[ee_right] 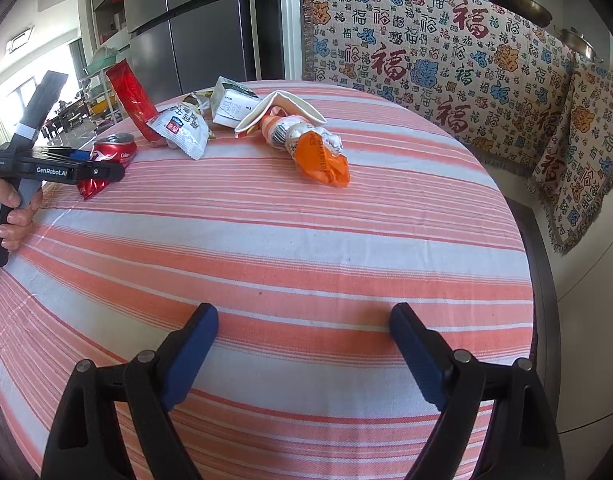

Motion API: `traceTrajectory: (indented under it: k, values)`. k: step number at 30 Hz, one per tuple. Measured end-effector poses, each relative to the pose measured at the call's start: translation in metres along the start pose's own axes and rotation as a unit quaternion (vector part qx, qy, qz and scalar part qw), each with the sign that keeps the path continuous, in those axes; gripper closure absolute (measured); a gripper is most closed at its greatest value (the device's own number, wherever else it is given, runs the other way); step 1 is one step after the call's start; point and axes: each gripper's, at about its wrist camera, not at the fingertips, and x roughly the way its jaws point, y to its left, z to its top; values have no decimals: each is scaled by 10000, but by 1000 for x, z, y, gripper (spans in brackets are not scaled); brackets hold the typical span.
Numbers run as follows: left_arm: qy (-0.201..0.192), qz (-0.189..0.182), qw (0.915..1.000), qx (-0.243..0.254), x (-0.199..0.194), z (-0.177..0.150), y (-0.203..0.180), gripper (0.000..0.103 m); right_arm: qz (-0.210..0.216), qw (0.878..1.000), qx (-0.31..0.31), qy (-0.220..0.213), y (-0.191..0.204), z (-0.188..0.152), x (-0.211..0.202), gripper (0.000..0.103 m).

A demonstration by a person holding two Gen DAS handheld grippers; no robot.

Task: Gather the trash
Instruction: 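Move both tools back over the table toward the remaining trash, then grasp the crushed red cans with the left gripper while the right grasps the orange-white bundle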

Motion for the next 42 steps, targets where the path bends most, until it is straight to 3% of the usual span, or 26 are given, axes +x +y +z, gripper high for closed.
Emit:
traceTrajectory:
  k: [7,11,16,19,24,25,27,28,30,36,38,40,42]
  values:
    - [-14,95,9990,-436,-27,-46,-32,22,11,10000,12,-14,-2,-1,0,13]
    - [-149,132,9992,-336,-26,-54,-40,8,175,9998,56,103,-5,4,3,9]
    - [-233,230,9991,-256,-24,-56,-39,1,318,9981,148,512,-8,41,20,10]
    - [-264,245,9990,-265,-22,-56,-40,0,100,9978,-103,654,-7,73,39,10]
    - [-268,198,9991,-261,-22,-55,-37,0,-117,9980,-348,517,-8,112,60,12]
    - [-269,187,9991,-265,-22,-55,-37,1,-62,9980,-345,520,-8,115,64,17]
    - [-269,175,9991,-268,-22,-55,-37,1,87,9976,-274,636,-5,114,70,60]
    - [-268,178,9991,-265,-22,-55,-37,1,80,9977,-219,636,-4,111,69,66]
    - [-267,178,9991,-259,-22,-55,-37,1,118,9981,-145,579,-1,102,59,66]
    - [-263,213,9991,-253,-22,-56,-38,0,-106,9949,268,965,16,51,11,63]
    - [-258,211,9991,-264,-23,-57,-38,0,246,9932,406,1061,25,40,-3,56]
    - [-243,156,9993,-248,-26,-60,-38,1,701,9885,669,1161,28,34,-14,34]
    - [-225,79,9996,-179,-30,-65,-35,1,1054,9829,814,1274,28,31,-22,33]
